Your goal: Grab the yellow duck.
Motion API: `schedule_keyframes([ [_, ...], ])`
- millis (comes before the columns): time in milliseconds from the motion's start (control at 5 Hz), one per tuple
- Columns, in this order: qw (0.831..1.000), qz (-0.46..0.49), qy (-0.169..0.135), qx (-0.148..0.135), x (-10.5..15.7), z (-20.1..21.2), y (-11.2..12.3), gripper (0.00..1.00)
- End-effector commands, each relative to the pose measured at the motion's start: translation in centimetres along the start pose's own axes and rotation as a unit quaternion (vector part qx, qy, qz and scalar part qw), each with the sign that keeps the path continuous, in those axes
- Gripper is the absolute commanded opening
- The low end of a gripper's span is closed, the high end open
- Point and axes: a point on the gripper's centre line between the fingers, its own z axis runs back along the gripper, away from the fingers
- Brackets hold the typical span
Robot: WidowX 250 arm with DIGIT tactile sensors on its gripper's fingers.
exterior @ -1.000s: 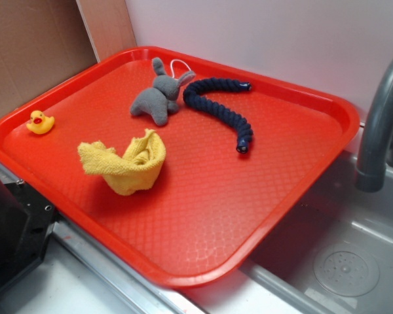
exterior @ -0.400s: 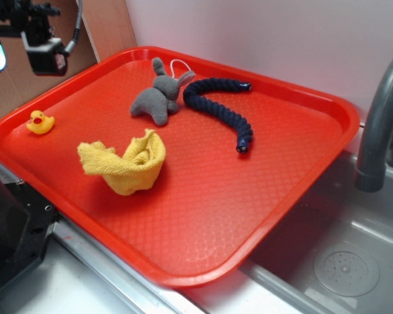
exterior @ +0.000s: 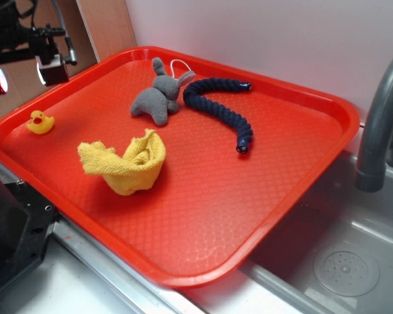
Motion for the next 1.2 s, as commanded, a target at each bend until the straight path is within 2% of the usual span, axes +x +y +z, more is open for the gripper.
schedule_keyframes([
  [0,0.998,-0.008,0.05,-0.046,-0.1,-4.3,0.1,1.0],
  [200,0.998,-0.03,0.054,0.0,-1.3,-6.1,-0.5,0.43],
  [400,0.997,-0.04,0.061,0.005,-1.6,-5.7,-1.2,0.0],
  [600,0.988,-0.145,0.058,-0.003,-1.5,-3.0,-2.1,0.0],
  [800,0.961,-0.267,0.071,-0.023,-3.1,2.7,-4.5,0.0],
  [1000,0.921,-0.381,0.054,-0.058,-5.7,8.6,-6.7,0.0],
])
